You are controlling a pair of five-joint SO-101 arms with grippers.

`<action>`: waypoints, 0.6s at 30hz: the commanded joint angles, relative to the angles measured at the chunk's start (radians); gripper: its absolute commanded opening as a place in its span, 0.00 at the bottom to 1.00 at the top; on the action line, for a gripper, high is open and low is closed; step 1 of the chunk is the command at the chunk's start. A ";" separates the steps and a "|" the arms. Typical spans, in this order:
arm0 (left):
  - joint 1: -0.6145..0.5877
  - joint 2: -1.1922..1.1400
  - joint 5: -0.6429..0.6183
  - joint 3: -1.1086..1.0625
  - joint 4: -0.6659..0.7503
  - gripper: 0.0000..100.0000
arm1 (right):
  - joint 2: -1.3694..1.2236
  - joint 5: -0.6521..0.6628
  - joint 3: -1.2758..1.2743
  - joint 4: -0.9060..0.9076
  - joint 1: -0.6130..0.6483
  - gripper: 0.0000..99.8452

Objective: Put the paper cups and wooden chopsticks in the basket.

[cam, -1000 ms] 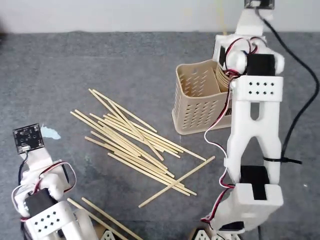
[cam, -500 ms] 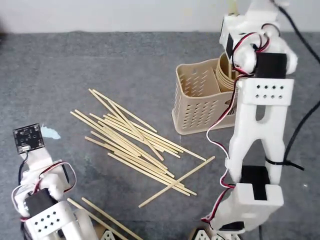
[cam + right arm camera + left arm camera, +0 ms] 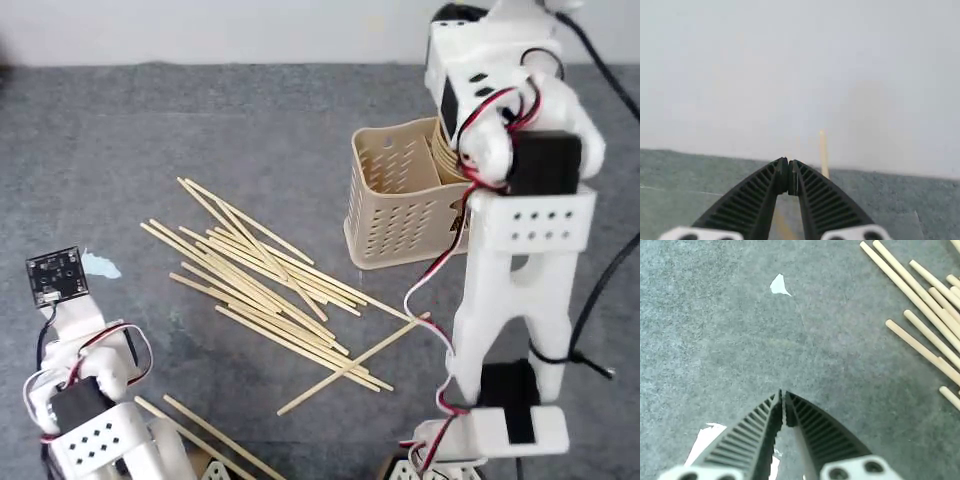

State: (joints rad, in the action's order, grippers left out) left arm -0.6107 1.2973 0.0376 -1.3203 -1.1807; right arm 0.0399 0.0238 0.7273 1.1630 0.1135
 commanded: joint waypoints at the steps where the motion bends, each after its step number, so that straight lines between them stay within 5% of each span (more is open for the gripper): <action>1: 0.003 0.012 -0.006 0.008 0.018 0.01 | 0.091 0.018 0.052 -0.016 0.041 0.01; 9: 0.003 0.012 -0.006 0.008 0.018 0.01 | 0.117 0.018 0.051 -0.088 0.068 0.01; 13: 0.003 0.012 -0.006 0.008 0.018 0.01 | 0.117 0.018 0.051 0.039 0.068 0.03; 18: 0.003 0.012 -0.006 0.008 0.018 0.01 | 0.085 0.021 0.044 0.257 0.088 0.18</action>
State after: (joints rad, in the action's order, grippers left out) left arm -0.6107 1.2973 0.0376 -1.3203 -1.1807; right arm 0.1166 0.0330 0.7273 1.3180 0.1795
